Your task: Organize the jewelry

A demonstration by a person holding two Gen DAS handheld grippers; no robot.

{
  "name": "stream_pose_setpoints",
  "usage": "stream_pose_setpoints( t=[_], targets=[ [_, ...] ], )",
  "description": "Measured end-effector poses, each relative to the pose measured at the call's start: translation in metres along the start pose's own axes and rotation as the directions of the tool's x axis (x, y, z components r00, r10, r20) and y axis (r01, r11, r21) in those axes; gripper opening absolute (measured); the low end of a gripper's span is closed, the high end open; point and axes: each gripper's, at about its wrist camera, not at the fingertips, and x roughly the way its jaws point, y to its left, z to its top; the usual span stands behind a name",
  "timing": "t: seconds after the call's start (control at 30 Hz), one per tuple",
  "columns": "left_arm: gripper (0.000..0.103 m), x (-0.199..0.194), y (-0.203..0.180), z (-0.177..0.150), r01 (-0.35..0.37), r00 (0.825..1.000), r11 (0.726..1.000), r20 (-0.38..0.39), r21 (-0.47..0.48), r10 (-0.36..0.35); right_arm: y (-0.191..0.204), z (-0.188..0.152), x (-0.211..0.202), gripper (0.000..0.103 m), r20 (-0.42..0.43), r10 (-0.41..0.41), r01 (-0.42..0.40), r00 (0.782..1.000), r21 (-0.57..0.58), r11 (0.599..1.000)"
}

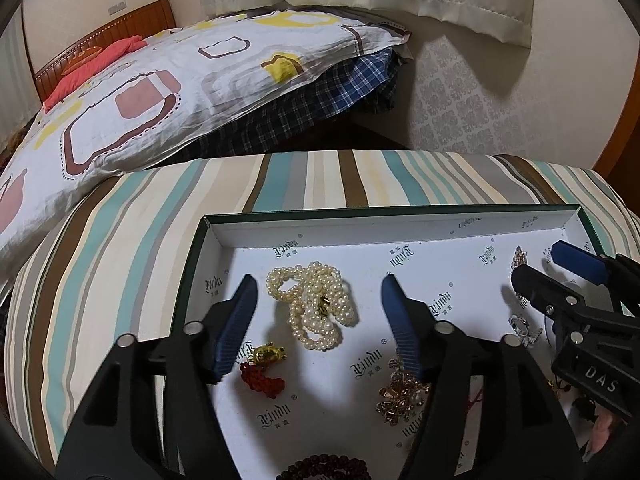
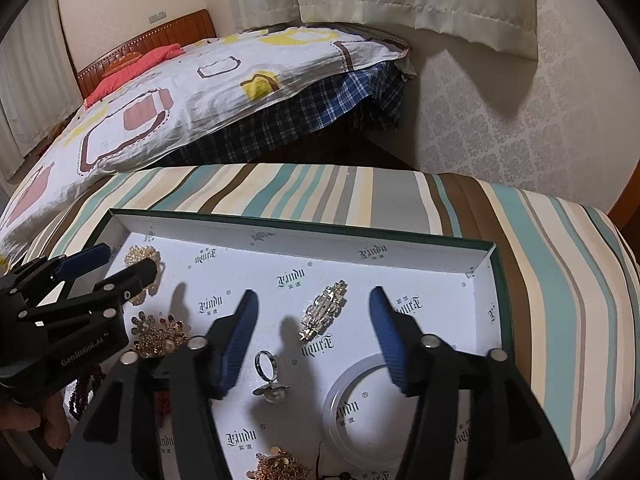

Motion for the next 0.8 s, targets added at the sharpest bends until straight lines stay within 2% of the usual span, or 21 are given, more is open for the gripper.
stream_pose_setpoints(
  t=[0.1,0.23,0.37,0.67,0.8],
  targets=[
    [0.073,-0.001,-0.001,0.000,-0.004,1.000,1.000,0.004,0.005,0.004,-0.001,0.000,-0.002,0.074,0.009,-0.003,0.003,1.000,0.006,1.000],
    [0.081,-0.005,-0.004,0.000,-0.018,1.000,1.000,0.019,0.022,0.017,-0.002,-0.001,-0.004,0.080,0.016,-0.003,0.003,1.000,0.010,1.000],
    [0.088,-0.011,-0.006,0.000,-0.035,0.998,0.999,0.045,0.023,0.034,-0.004,-0.003,-0.006,0.082,0.024,-0.011,0.011,1.000,0.015,1.000],
    [0.091,-0.032,-0.008,-0.003,-0.079,0.991,0.996,0.113,0.037,0.075,-0.012,-0.007,-0.028,0.084,0.106,-0.064,0.061,0.992,0.032,0.998],
    [0.091,-0.041,-0.008,-0.009,-0.098,0.990,0.994,0.106,0.042,0.093,-0.020,-0.013,-0.037,0.084,0.125,-0.086,0.079,0.988,0.058,0.995]
  ],
)
